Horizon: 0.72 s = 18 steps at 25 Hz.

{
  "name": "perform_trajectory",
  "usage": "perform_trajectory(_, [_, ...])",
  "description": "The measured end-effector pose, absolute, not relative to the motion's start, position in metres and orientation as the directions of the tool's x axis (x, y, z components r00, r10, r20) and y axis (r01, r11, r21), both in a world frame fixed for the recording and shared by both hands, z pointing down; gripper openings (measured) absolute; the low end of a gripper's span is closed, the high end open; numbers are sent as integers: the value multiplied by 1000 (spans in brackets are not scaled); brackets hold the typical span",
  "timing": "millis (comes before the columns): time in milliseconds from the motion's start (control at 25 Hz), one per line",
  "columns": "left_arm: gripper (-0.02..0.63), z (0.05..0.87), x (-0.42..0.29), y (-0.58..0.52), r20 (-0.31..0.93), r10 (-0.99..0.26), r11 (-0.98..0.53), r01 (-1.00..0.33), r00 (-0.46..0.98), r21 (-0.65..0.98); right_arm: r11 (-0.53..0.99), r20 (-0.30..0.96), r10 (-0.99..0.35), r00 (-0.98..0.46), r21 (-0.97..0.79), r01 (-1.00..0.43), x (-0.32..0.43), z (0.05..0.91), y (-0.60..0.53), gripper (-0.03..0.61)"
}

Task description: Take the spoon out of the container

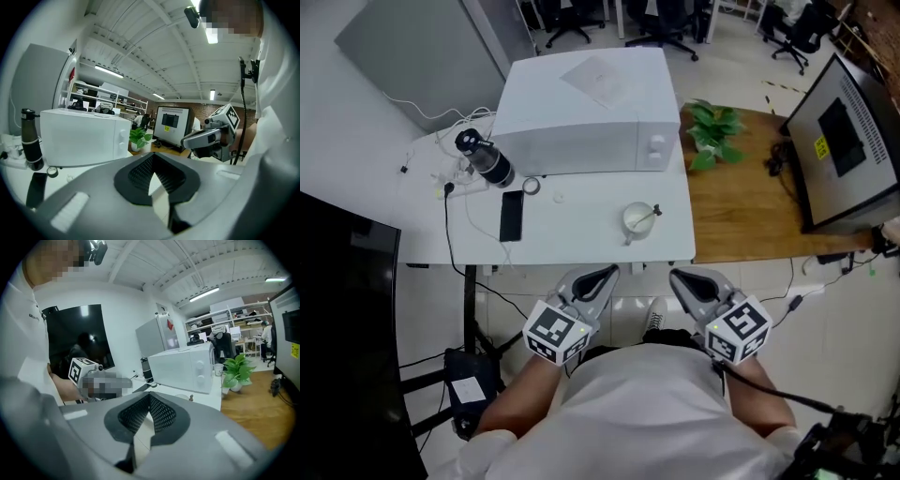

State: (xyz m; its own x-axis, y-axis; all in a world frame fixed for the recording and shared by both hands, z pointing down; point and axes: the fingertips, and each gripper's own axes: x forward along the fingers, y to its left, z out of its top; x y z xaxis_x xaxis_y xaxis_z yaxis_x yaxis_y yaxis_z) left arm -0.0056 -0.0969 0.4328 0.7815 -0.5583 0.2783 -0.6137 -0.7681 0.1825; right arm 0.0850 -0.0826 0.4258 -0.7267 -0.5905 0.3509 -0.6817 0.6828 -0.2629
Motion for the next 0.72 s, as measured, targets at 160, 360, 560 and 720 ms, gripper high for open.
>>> perform_trajectory(160, [5,434,11,-126,298,-582,-753,-640,756,153,705,337,-566,-753,-275,-653,103,425,-116,8])
perform_trajectory(360, [5,434,21,-156,311,-634,-710,-692,708,126,738,333,-527,-782,-276,-615,119,430,-148,8])
perform_trajectory(560, [3,442,23,-172,323,-646,-690,-710,692,141,750,347,-496,-796,-290,-594,121,441,-166,8])
perform_trajectory(720, [5,451,21,-181,337,-621,-706,-692,708,153,745,351,-498,-793,-294,-599,113,444,-176,8])
